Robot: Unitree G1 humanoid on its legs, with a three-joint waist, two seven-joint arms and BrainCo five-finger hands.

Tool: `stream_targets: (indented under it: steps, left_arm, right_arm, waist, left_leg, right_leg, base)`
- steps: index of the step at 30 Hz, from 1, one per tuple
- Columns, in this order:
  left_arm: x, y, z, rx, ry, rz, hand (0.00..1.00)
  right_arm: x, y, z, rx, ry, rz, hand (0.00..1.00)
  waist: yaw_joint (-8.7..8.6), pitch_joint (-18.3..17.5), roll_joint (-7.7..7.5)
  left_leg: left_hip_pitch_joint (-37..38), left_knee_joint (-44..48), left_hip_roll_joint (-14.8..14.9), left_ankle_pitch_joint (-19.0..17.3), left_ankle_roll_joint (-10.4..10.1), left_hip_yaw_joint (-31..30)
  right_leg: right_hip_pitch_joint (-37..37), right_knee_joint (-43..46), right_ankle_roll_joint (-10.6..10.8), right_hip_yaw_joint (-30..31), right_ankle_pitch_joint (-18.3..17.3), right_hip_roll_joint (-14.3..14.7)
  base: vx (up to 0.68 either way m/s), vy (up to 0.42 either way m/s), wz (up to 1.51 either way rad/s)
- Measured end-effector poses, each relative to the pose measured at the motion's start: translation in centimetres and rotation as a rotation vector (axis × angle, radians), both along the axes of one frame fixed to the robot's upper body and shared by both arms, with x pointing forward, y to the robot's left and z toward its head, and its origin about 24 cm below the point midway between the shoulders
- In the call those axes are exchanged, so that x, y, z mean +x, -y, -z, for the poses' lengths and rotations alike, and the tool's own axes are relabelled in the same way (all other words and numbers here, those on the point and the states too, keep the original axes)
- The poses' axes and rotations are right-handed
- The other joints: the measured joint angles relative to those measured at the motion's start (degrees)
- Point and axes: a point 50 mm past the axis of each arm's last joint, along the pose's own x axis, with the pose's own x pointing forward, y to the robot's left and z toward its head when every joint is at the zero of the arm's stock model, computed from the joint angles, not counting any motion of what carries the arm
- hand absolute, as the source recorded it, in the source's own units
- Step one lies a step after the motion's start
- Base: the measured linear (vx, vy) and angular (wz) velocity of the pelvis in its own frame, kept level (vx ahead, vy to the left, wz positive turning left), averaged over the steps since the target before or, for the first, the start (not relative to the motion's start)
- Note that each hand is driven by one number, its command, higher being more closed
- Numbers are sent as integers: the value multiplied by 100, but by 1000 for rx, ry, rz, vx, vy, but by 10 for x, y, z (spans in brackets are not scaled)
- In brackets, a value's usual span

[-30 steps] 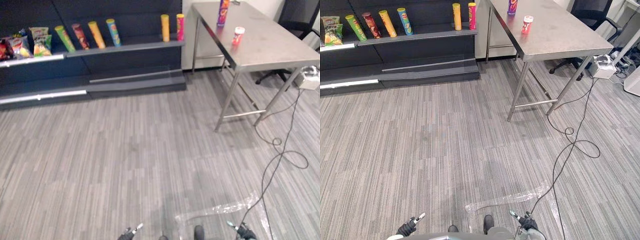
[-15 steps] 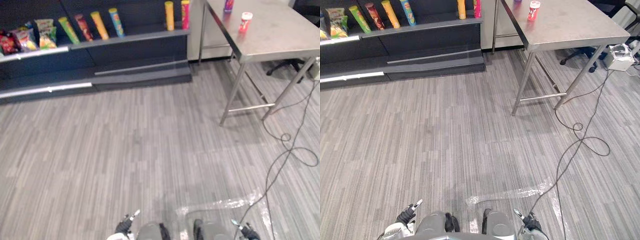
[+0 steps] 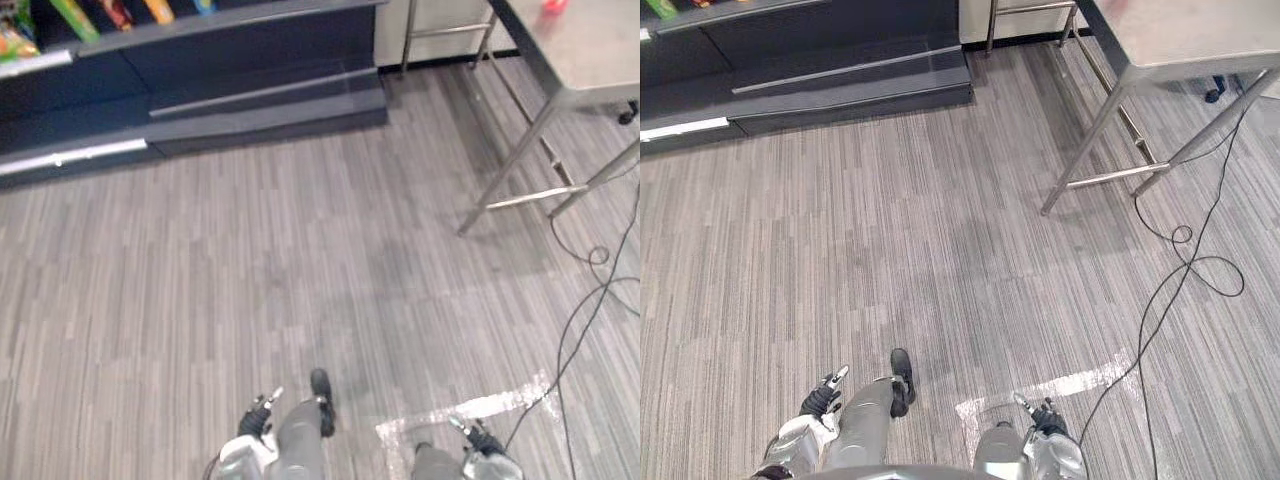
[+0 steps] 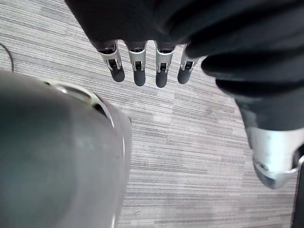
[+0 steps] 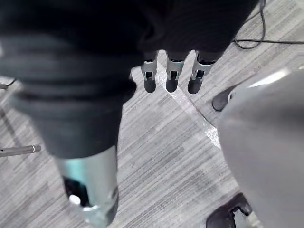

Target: Put the gum and the chips on the shelf.

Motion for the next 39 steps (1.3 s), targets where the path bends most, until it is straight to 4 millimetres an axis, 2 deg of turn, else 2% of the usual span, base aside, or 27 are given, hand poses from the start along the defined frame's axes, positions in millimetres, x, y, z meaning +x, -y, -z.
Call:
stream_targets:
  steps: [1,2,3,4,5,6,7,9,11,12,14,15,16,17,18,20,24,26,27,28,30,31,33,35,36,38,39]
  left_arm:
    - [-1,0,1,1,-6,1,0]
    - [-4,-1,1,3,-13,-3,0]
    - [-7,-3,2,9,-18,-4,0]
    - [-11,2,4,13,-36,32,0]
    - [-16,7,7,13,-53,74,0]
    - [-14,3,5,28,-53,85,0]
    - [-14,3,5,28,-54,85,0]
    - [-20,9,9,17,-85,107,0]
    - [-25,17,12,-5,-105,110,0]
    - [-25,17,12,-4,-103,111,0]
    - [-22,20,12,1,-98,138,0]
    - [-21,23,12,-3,-98,145,0]
    - [-23,25,13,-9,-102,147,0]
    - [-25,24,13,-6,-108,142,0]
    - [-27,21,14,-3,-116,122,0]
    - [-30,30,16,-37,-122,108,0]
    - [-27,35,16,-47,-118,124,0]
    - [-22,37,14,-62,-95,124,0]
    - [-18,37,13,-69,-74,104,0]
    - [-17,35,12,-68,-68,95,0]
    - [-9,40,9,-86,-29,91,0]
    - [-7,42,8,-97,-19,79,0]
    - [-1,43,4,-104,24,56,0]
    - [4,43,2,-102,51,56,0]
    - [6,43,1,-101,58,58,0]
    - [6,43,0,-93,64,74,0]
    - [6,43,1,-93,62,74,0]
  right_arm:
    - [0,0,0,3,4,4,0]
    - [2,0,-1,6,14,16,0]
    - [4,-1,-1,8,20,18,0]
    - [-8,5,1,-6,-8,23,0]
    - [-14,8,1,-17,-15,25,0]
    - [-11,4,1,-10,-11,3,0]
    - [-9,2,1,-10,-12,-12,0]
    - [-2,10,-3,-38,16,-24,0]
    - [4,18,-7,-74,45,-48,0]
    - [5,19,-8,-79,52,-52,0]
    - [7,20,-9,-82,59,-52,0]
    - [9,21,-10,-85,64,-53,0]
    - [6,21,-9,-85,58,-50,0]
    - [1,20,-7,-81,41,-48,0]
    - [-3,20,-6,-78,23,-49,0]
    - [0,26,-7,-91,29,-52,0]
    - [-4,25,-5,-82,5,-51,0]
    - [-5,27,-5,-84,-4,-54,0]
    - [-5,26,-5,-87,-2,-53,0]
    - [-4,26,-6,-91,3,-53,0]
    - [-2,27,-7,-23,52,18,0]
    - [-1,26,-8,-42,50,7,0]
    - [5,24,-10,-86,70,-8,0]
    - [4,23,-11,-88,74,0,0]
    - [2,24,-10,-91,69,8,0]
    - [-5,25,-8,-93,49,17,0]
    - [-7,25,-8,-93,44,18,0]
  waist:
    - [5,-3,0]
    - [26,-1,-5]
    - [9,-7,-13]
    - [-14,-125,107]
    - [-29,-192,196]
    - [-143,-172,-53]
    - [-145,-172,-93]
    - [-137,-52,102]
    - [-166,54,310]
    - [-167,60,323]
    - [-272,95,377]
    - [-327,104,396]
    - [-373,115,407]
    - [-378,100,315]
    - [-346,170,337]
    - [-302,160,553]
    - [-448,101,661]
    - [-442,98,674]
    - [-427,97,672]
    - [-400,96,669]
    - [-287,82,685]
    - [-272,79,692]
    - [-238,75,693]
    - [-142,75,689]
    - [-122,77,686]
    - [-109,36,588]
    - [-111,31,584]
  left_leg:
    - [77,48,9,-31,48,73]
    - [222,275,77,-41,63,201]
    - [256,535,40,-280,-158,260]
    - [592,-142,-9,-213,-174,144]
    - [931,-466,-51,-628,82,212]
    - [1165,-558,-313,-694,149,171]
    - [1292,-629,-375,-705,164,147]
    - [2046,-1204,-353,-709,172,139]
    - [2637,-1488,-264,-709,171,140]
    - [2716,-1506,-251,-709,171,138]
    - [2848,-1574,-145,-723,149,18]
    - [2922,-1651,-58,-777,56,-3]
    - [3067,-1774,11,-913,-176,31]
    - [3217,-1852,-6,-1060,-454,8]
    - [3469,-1919,36,-1152,-628,-14]
    - [3533,-1776,280,-966,-754,0]
    - [3344,-1025,612,-352,-1187,-317]
    - [2769,411,826,32,-1440,-765]
    - [2420,1297,895,643,-1405,-1002]
    - [2277,1747,937,814,-1444,-1034]
    - [1592,3194,1124,207,-1242,-761]
    - [1458,3319,1132,34,-1172,-627]
    - [904,3147,1145,-492,-901,-134]
    - [598,2434,1095,-618,-829,69]
    - [532,2077,1062,-617,-829,89]
    - [550,-28,685,-383,-809,-56]
    - [557,-542,615,-228,-849,-169]
  right_leg:
    - [-73,166,34,90,199,-4]
    - [-218,654,97,275,662,20]
    - [-373,1352,140,282,1245,51]
    - [-614,1968,243,216,1628,84]
    - [-886,2689,400,138,1761,81]
    - [-1286,3711,516,112,1476,-71]
    - [-1537,4109,521,19,1275,-60]
    - [-1995,4531,86,-638,481,116]
    - [-2286,3948,-191,-1210,-24,259]
    - [-2388,3649,-230,-1292,-65,285]
    - [-2694,2146,-202,-1326,0,454]
    - [-2730,1264,-146,-1266,202,529]
    - [-2740,90,-129,-1151,724,528]
    - [-2711,-527,-77,-1063,1104,481]
    - [-2702,-283,-228,-984,1916,535]
    - [-2889,363,-394,-996,1340,749]
    - [-2715,945,-564,-1295,560,799]
    - [-2364,1008,-643,-1459,271,785]
    - [-2054,979,-720,-1517,184,783]
    - [-1901,954,-747,-1520,124,772]
    - [-1387,815,-872,-1486,-111,790]
    - [-1261,765,-874,-1471,-113,778]
    - [-929,534,-837,-1311,-200,760]
    - [-829,522,-710,-1126,-299,707]
    - [-768,518,-666,-1081,-339,678]
    - [-572,563,-379,-930,-592,403]
    - [-528,562,-323,-881,-661,358]
  base:
    - [457,222,-52]
    - [380,222,-52]
    - [300,222,-47]
    - [171,238,-25]
    - [212,175,15]
    - [279,134,24]
    - [401,43,26]
    - [416,23,-6]
    - [350,-14,-1]
    - [343,-114,27]
    - [358,-191,50]
    - [399,-251,64]
    - [417,-257,68]
    - [544,-345,45]
    - [449,-311,10]
    - [470,-350,-23]
    - [375,-257,24]
    - [344,-208,36]
    - [301,-159,25]
    - [349,-124,7]
    - [305,-56,-9]
    - [267,16,-16]
    - [282,76,-31]
    - [221,146,-45]
    - [280,233,-41]
    - [333,305,-26]
    - [454,458,-39]
